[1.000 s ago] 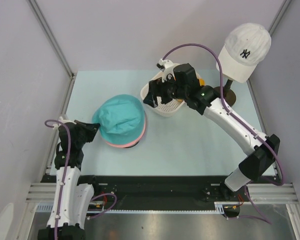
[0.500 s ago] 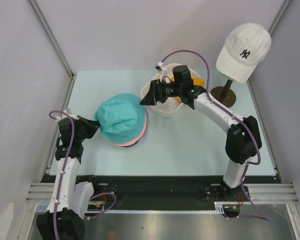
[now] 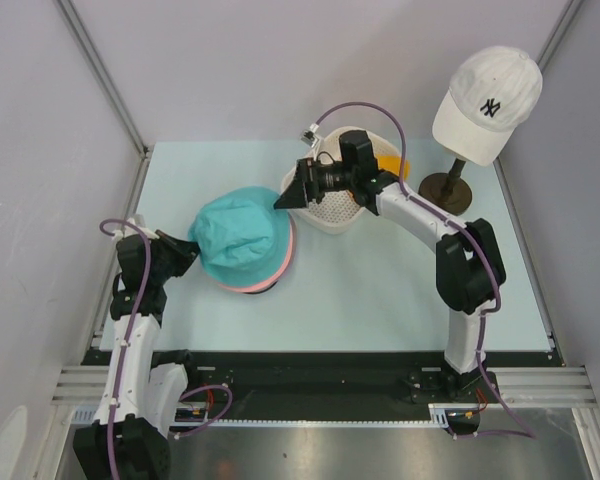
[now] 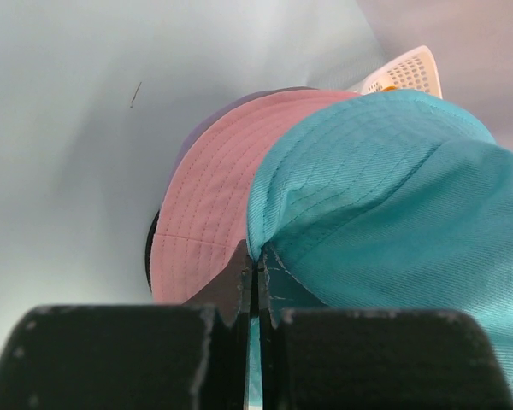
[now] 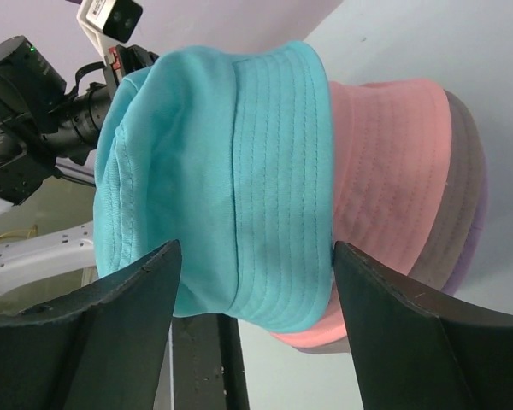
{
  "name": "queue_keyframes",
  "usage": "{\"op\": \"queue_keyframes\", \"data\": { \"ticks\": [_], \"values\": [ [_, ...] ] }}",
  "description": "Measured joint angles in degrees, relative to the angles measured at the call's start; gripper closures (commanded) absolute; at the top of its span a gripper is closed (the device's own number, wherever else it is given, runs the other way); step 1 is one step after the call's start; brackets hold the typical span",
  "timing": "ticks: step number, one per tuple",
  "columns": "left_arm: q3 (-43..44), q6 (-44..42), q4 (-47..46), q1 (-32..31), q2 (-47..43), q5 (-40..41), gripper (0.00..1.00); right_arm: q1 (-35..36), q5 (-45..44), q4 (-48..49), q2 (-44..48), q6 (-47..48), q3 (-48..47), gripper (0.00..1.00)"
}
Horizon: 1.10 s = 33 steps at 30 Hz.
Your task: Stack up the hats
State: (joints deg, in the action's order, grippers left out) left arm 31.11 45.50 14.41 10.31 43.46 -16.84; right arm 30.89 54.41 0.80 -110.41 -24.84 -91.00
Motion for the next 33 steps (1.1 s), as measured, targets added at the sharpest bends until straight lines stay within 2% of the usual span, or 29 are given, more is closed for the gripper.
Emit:
{"op": "queue_keyframes", "data": {
  "ticks": [7,10,13,14,15,16,18,23,33],
  "values": [
    [0.0,-1.16,-0.11,0.0,-0.13,-0.15,1.0,0.11,1.7,1.2,-3.21,-0.42,-2.6,0.28],
    [0.0,-1.6,-0.07,0.0,-0.48,-0.15,1.0,0.11,2.05,1.11,-4.72,-0.44,-3.19,0.36],
    [0.0,-2.05,-0.02,0.0,-0.92,-0.13,1.0,0.24,2.27,1.2,-6.23,-0.68,-4.52,0.51],
    [0.0,-2.05,0.0,0.0,-1.05,-0.13,1.0,0.28,2.29,1.22,-6.36,-0.7,-4.61,0.67],
    [0.0,-2.1,0.02,0.0,-1.16,-0.13,1.0,0.42,2.43,1.2,-6.45,-1.09,-4.61,0.75],
    [0.0,-2.12,0.04,0.0,-1.29,-0.11,1.0,0.46,2.45,1.29,-6.45,-1.27,-4.63,0.91],
    [0.0,-2.45,0.2,0.0,-1.42,-0.07,1.0,0.55,1.99,0.74,-6.51,-1.73,-5.14,1.0],
    [0.0,-3.8,1.16,0.0,-1.99,0.11,1.0,0.66,-1.75,-4.26,-7.37,-0.39,-7.93,1.0],
    [-0.98,-4.48,-0.09,0.02,-0.72,0.11,1.0,1.86,-11.8,-21.33,-13.05,3.06,-17.09,1.0]
  ]
}}
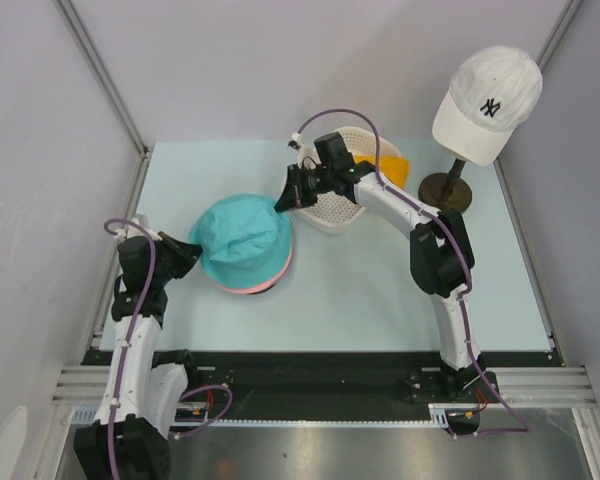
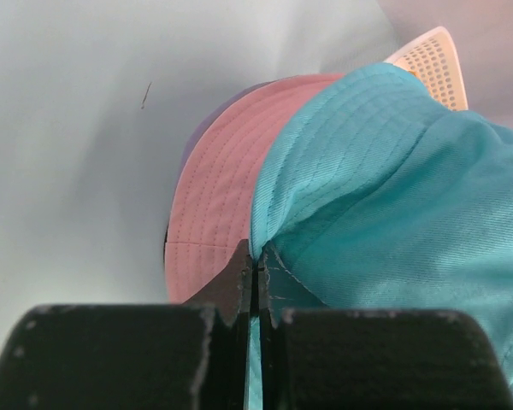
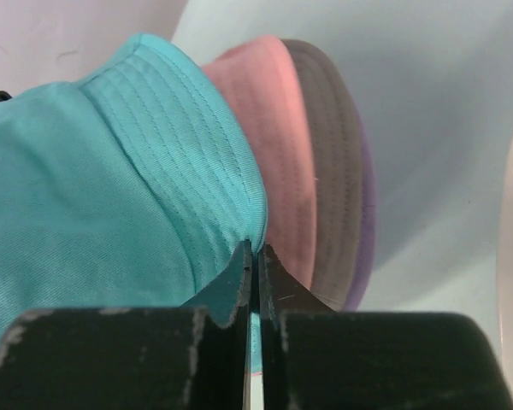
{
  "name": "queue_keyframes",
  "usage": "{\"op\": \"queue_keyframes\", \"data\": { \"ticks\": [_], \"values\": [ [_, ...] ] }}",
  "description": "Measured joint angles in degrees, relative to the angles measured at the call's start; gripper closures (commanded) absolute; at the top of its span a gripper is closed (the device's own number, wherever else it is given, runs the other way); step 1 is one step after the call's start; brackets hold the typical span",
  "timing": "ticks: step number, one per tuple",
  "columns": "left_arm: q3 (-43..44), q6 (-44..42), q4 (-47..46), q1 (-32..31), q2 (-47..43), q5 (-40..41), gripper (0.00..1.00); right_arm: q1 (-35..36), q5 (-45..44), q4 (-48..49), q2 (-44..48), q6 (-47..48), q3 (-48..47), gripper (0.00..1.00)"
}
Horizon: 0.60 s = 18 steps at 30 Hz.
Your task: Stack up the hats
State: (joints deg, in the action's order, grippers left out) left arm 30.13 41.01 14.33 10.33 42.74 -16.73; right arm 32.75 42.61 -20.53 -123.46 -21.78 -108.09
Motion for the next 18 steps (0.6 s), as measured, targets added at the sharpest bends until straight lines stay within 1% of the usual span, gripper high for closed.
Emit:
{"op": "queue_keyframes", "data": {
  "ticks": [4,18],
  "values": [
    [-0.85,0.11,-1.64,-0.02,1.84,-0.31,1.0,0.24,-1.95,-2.16,-0.24,0.0,0.09,1.0],
    [-5.05,1.05,-10.01,0.0,4.76,-2.01,1.0,1.53,-7.98,-2.08,0.28,1.33,2.64,1.0]
  ]
}}
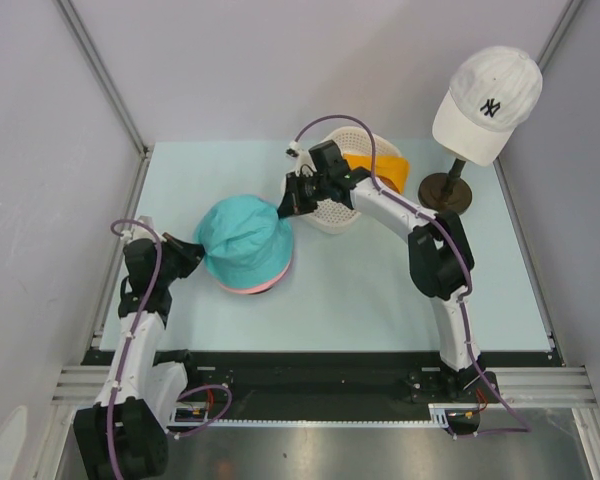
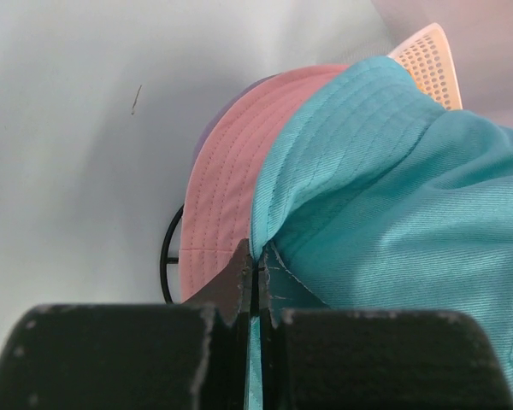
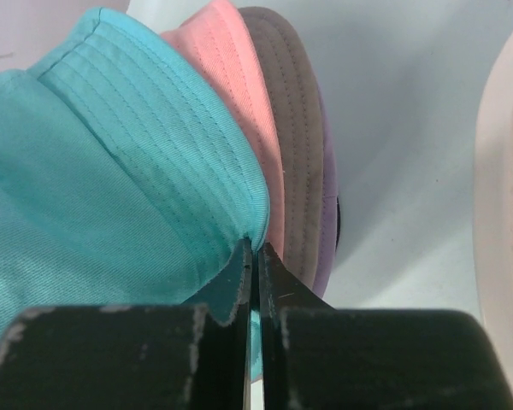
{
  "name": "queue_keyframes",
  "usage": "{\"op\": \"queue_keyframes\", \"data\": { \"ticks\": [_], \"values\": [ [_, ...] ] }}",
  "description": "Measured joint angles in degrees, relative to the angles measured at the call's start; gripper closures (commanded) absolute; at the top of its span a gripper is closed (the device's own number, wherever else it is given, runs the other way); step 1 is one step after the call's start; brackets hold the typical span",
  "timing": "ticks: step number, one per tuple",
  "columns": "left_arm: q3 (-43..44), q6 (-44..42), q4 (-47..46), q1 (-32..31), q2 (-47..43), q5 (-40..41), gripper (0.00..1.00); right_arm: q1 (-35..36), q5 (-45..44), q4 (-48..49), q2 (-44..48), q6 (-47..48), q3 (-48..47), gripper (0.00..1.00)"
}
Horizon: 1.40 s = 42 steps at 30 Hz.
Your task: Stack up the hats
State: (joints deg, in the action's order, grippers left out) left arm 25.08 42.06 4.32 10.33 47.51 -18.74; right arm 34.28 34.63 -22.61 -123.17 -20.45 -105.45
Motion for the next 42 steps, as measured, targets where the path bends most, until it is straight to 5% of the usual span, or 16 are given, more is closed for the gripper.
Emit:
{"op": "queue_keyframes", "data": {
  "ticks": [8,12,18,20,24,36,42],
  "values": [
    [-0.28,-0.22,-0.13,0.0,-0.46,-0.02,1.0,0.83,-2.34,3.34,3.61,1.27,5.51,1.0],
    [0.96,-0.52,1.95,0.0,-0.63,0.11,0.75,1.33,-3.78,3.06,5.16,2.12,6.88,0.95],
    [5.22,-1.36,9.2,0.2,1.33,2.95,0.31,1.53,-5.31,0.94,6.64,3.02,8.2,0.52],
    [6.16,-1.53,11.96,0.33,1.11,4.74,0.23,1.22,-6.03,-0.13,6.86,3.82,8.72,0.4],
    [7.1,-1.4,16.68,0.68,-1.07,7.74,0.07,0.17,-6.91,-1.86,8.46,5.14,10.86,0.31],
    [12.13,-1.05,26.32,1.9,-5.6,18.6,0.0,-3.96,-10.14,-3.78,19.89,5.62,20.55,0.27],
    [14.91,-2.21,29.55,1.99,-5.46,21.16,0.0,-8.85,-19.1,-5.33,27.71,5.49,22.34,0.28]
  ]
}}
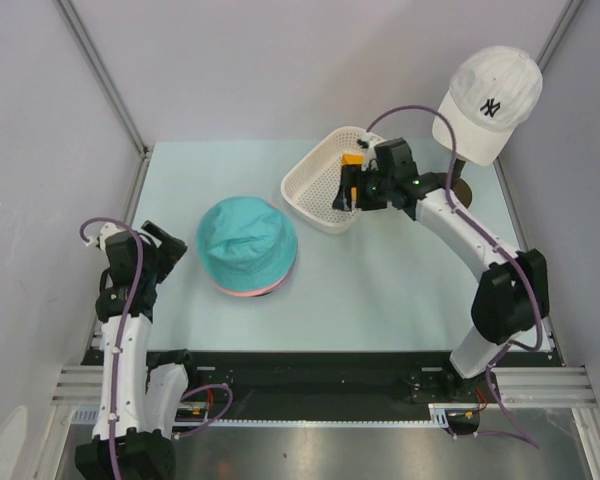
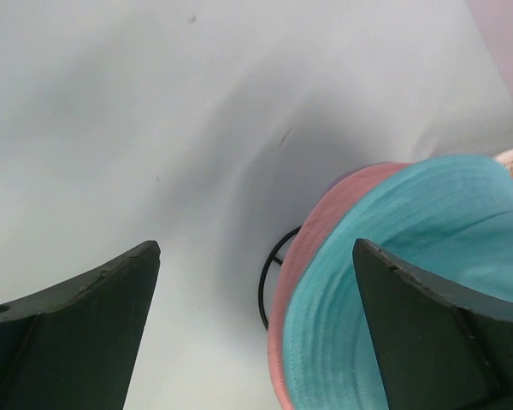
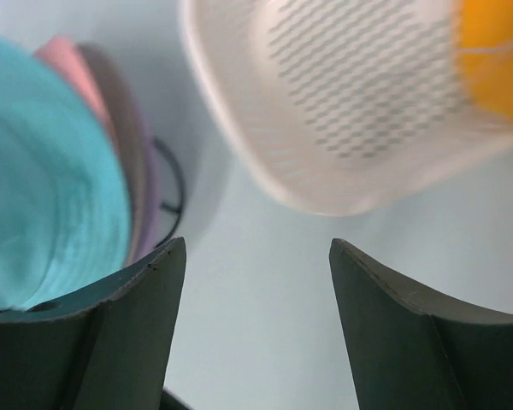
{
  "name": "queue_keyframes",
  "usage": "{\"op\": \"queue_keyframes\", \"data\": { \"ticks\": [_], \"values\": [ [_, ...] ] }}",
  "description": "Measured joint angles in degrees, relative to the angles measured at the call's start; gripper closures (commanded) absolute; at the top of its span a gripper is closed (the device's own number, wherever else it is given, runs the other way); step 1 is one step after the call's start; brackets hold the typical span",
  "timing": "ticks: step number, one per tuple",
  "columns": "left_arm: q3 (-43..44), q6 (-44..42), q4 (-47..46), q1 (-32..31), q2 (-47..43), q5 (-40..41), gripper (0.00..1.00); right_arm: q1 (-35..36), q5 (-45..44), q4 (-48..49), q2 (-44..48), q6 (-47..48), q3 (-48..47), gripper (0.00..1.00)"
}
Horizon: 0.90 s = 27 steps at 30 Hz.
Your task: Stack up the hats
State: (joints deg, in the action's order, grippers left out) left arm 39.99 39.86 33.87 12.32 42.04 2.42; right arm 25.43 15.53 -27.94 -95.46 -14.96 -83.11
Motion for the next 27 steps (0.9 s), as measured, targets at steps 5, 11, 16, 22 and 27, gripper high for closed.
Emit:
{"op": "queue_keyframes", "data": {
  "ticks": [5,11,16,22,27],
  "values": [
    [7.45,-4.02,0.83,-0.63,1.22,3.3,0.0,-4.22,-14.16,-0.98,4.85,0.07,0.66,0.28],
    [16.26,-11.13,1.49,-7.28,4.85,7.15,0.0,-9.14,-24.09,-0.96,3.48,1.18,1.25,0.28],
    [22.34,-15.13,1.86,-9.7,6.58,7.76,0.0,-10.14,-27.36,-0.2,-0.35,3.76,1.25,0.28],
    [26.47,-17.33,1.81,-9.75,7.45,6.97,0.02,-10.19,-28.2,1.53,-6.54,6.1,0.11,0.29],
    [26.67,-18.05,2.43,-9.75,8.11,6.12,0.02,-10.14,-29.2,3.19,-10.01,7.76,-1.42,0.34]
  ]
}}
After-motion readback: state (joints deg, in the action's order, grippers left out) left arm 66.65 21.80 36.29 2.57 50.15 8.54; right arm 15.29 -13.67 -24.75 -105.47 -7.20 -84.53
